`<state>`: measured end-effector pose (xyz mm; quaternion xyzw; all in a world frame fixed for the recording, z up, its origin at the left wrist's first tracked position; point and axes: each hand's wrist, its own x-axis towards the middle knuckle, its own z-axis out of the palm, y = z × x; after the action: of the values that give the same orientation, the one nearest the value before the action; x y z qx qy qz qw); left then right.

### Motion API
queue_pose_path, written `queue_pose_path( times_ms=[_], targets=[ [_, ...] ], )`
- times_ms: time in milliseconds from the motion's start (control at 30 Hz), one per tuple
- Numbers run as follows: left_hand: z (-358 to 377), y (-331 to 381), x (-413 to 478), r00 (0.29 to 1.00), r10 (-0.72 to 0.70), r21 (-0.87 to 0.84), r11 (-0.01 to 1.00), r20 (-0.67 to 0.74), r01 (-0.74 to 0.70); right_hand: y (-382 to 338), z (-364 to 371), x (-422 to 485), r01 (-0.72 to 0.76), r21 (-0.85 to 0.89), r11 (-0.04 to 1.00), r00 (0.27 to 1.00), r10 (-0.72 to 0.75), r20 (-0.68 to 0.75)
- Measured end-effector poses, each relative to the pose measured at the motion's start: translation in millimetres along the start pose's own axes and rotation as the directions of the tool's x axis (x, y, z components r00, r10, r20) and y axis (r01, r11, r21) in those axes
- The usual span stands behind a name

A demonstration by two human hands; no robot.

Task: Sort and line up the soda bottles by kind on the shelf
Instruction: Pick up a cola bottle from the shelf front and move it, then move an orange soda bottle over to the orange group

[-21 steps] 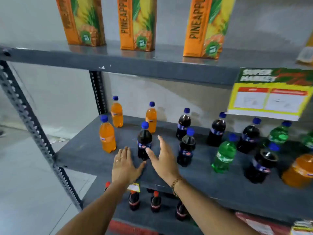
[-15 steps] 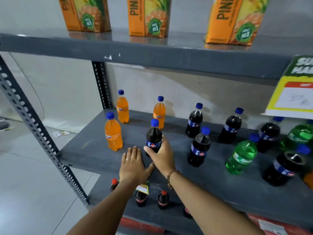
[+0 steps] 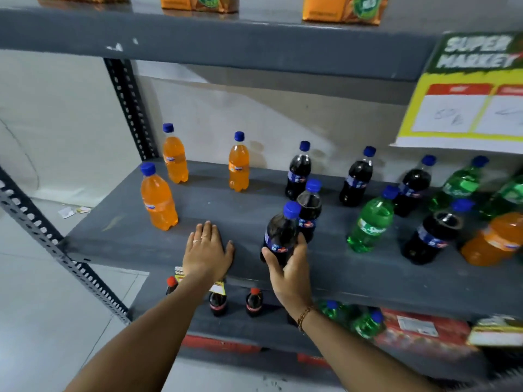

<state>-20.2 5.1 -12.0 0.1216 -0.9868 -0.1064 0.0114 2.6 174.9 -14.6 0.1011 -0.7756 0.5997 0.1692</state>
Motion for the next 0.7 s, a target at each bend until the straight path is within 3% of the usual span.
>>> queue_pose_path(
  times_ms=[133, 267, 533, 600, 700],
  targets=[
    [6, 35, -8, 0.999, 0.047, -0.027, 0.999, 0.009, -0.047, 6, -46, 5, -0.01, -0.043, 0.999, 0.989, 0.003, -0.149],
    [14, 73, -14, 0.996, 0.092, -0.052, 0.995, 0.021, -0.091, 17, -81, 21, -0.066, -0.199, 0.978, 0.979, 0.025, -0.2],
    [24, 93, -17, 0.996, 0.089, -0.051, 0.995, 0.014, -0.088, 29, -108, 26, -0.076, -0.202, 0.976, 0.997, 0.071, -0.032],
    [25, 92, -18, 0.996, 0.09, -0.053, 0.995, 0.008, -0.089, 35, -118, 18, -0.065, -0.242, 0.968, 0.996, 0.046, -0.081],
    [26, 93, -17, 0.997, 0.079, -0.047, 0.996, -0.005, -0.079, 48, -147, 13, -0.098, -0.182, 0.978, 0.953, 0.039, -0.299]
  ],
)
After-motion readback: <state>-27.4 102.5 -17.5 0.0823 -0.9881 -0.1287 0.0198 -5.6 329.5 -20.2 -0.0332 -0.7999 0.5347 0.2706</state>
